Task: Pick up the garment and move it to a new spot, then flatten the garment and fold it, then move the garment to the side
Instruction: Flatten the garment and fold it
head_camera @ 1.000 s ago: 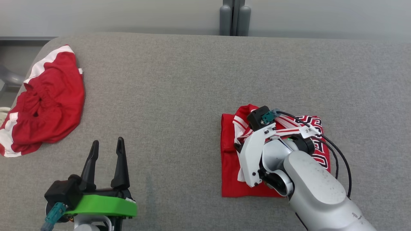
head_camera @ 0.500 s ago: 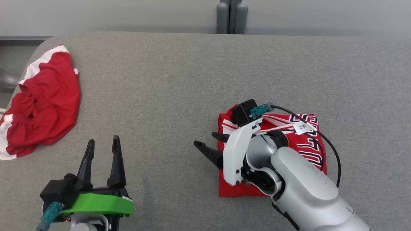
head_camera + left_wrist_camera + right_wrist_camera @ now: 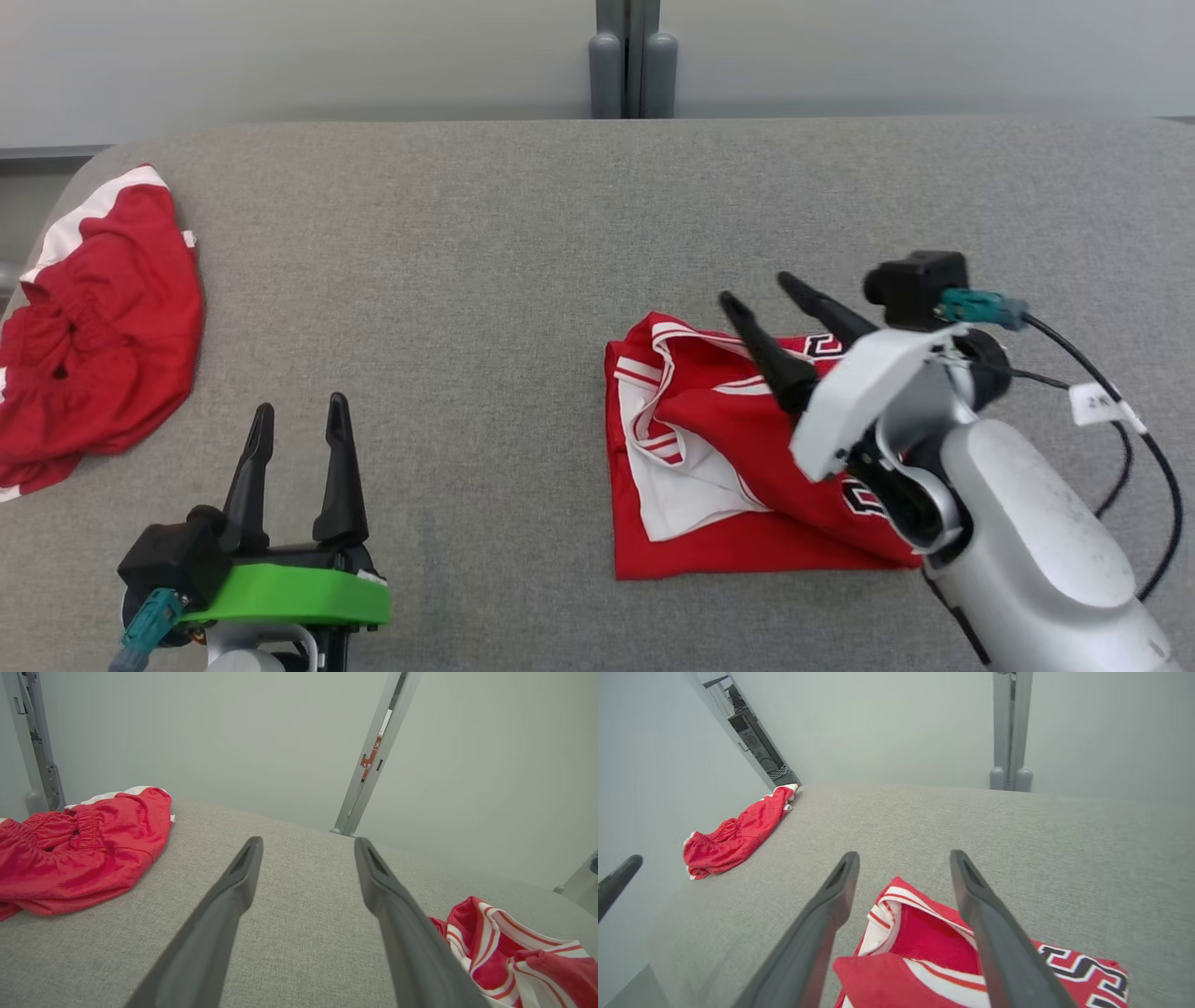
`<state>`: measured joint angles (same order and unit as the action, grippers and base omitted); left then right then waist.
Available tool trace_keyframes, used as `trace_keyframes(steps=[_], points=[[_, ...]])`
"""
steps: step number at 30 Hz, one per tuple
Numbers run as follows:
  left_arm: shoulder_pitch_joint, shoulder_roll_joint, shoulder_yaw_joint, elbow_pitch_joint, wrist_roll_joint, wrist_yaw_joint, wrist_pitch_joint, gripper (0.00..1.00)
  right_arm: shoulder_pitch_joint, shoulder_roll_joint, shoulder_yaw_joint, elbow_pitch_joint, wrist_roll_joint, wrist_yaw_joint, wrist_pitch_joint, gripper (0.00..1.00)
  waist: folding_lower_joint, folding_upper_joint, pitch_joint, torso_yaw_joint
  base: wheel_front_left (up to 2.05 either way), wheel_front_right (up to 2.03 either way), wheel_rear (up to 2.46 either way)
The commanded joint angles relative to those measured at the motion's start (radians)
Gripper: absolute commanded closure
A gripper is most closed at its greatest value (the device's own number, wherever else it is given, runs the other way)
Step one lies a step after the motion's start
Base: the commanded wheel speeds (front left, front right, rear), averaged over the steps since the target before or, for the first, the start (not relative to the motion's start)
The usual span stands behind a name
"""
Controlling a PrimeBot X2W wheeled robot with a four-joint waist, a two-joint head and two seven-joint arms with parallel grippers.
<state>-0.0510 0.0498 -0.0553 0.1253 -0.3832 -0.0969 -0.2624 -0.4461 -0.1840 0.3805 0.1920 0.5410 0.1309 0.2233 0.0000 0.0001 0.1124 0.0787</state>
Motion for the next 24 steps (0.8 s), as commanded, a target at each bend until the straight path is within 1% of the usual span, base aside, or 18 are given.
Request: trace_keyframes(steps=[1, 4, 8, 10, 14, 15, 16, 21, 24], points=[[0.006, 0.002, 0.001, 0.0, 0.006, -0.002, -0.003, 0.0, 0.034, -0.01, -0.044, 0.005, -0.037, 0.0, -0.022, 0.0, 0.0, -0.0001, -0.008, -0.008, 0.0, 0.0, 0.0], [-0.003, 0.002, -0.002, 0.007, 0.016, -0.004, -0.003, 0.0, 0.099, -0.012, -0.134, 0.024, -0.105, 0.0, -0.046, 0.0, 0.0, -0.0001, -0.019, -0.019, 0.0, 0.0, 0.0], [-0.022, 0.002, -0.002, 0.024, 0.032, -0.01, -0.003, 0.0, 0.157, -0.004, -0.228, 0.053, -0.175, 0.0, -0.064, 0.0, 0.0, -0.0001, -0.032, -0.04, 0.0, 0.0, 0.0], [-0.032, 0.002, -0.006, 0.028, 0.037, -0.013, -0.003, 0.0, 0.173, 0.001, -0.256, 0.068, -0.203, 0.0, -0.081, 0.0, 0.0, -0.0001, -0.035, -0.048, 0.0, 0.0, 0.0], [-0.051, 0.002, -0.019, 0.044, 0.05, -0.018, -0.003, 0.0, 0.179, 0.002, -0.271, 0.108, -0.244, 0.0, -0.125, 0.0, 0.0, -0.0001, -0.031, -0.056, 0.0, 0.0, 0.0], [-0.056, 0.002, -0.022, 0.046, 0.052, -0.02, -0.003, 0.0, 0.176, 0.003, -0.267, 0.12, -0.25, 0.0, -0.137, 0.07, 0.0, -0.0001, -0.029, -0.057, 0.0, 0.0, 0.0], [-0.062, 0.002, -0.024, 0.052, 0.057, -0.022, -0.003, 0.0, 0.171, 0.006, -0.261, 0.137, -0.259, 0.0, -0.151, 1.0, 0.0, -0.0001, -0.026, -0.058, 0.0, 0.0, 0.0], [-0.085, 0.002, -0.03, 0.065, 0.073, -0.026, -0.003, 0.0, 0.133, 0.03, -0.212, 0.224, -0.285, 0.0, -0.198, 1.0, 0.0, -0.0001, -0.01, -0.057, 0.0, 0.0, 0.0], [-0.092, 0.002, -0.029, 0.075, 0.089, -0.029, -0.003, 0.0, 0.105, 0.043, -0.157, 0.291, -0.306, 0.0, -0.216, 1.0, 0.0, -0.0001, -0.003, -0.054, 0.0, 0.0, 0.0]])
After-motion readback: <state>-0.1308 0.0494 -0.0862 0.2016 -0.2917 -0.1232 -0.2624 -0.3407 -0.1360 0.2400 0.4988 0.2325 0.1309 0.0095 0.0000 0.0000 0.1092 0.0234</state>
